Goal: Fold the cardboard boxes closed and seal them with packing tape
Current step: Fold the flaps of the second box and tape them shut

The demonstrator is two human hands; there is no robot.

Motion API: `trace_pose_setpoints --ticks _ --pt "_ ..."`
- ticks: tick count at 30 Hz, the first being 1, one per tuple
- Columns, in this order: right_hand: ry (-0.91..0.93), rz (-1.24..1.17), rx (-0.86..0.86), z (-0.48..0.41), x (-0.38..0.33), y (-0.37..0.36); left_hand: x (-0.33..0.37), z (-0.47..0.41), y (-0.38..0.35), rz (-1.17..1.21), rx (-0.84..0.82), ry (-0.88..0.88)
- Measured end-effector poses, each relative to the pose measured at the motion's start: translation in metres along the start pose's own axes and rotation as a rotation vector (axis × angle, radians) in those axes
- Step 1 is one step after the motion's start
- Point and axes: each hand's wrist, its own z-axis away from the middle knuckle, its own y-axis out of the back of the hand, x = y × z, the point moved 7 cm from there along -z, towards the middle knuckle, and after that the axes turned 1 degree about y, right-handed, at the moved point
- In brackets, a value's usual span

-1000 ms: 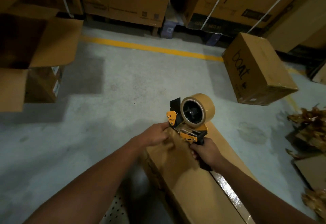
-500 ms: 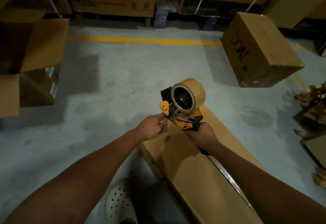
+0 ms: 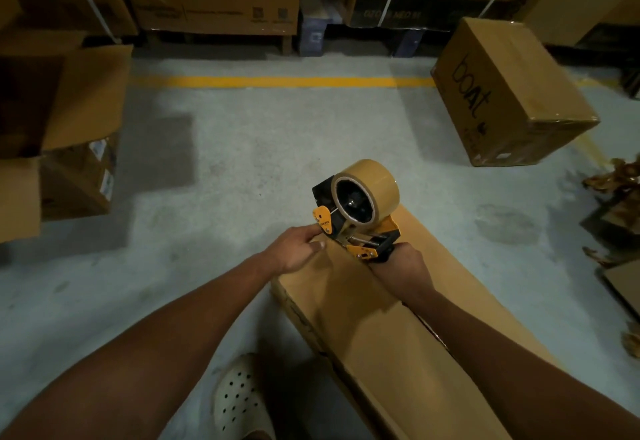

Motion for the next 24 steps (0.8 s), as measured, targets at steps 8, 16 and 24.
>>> trace_pose_setpoints --ticks 8,16,24 --pt "-0.072 0.061 0.006 0.019 0.041 0.002 0.000 0.001 0.004 0.098 0.011 0.037" --pt "-0.093 0.018 0.002 0.025 0.040 0.000 0.019 -0.004 0.001 -0.683 -0.005 -0.291" --pt "-0.036 -0.051 -0.034 0.004 -0.015 -0.013 0.026 -0.016 0.054 -1.096 -0.002 -0.390"
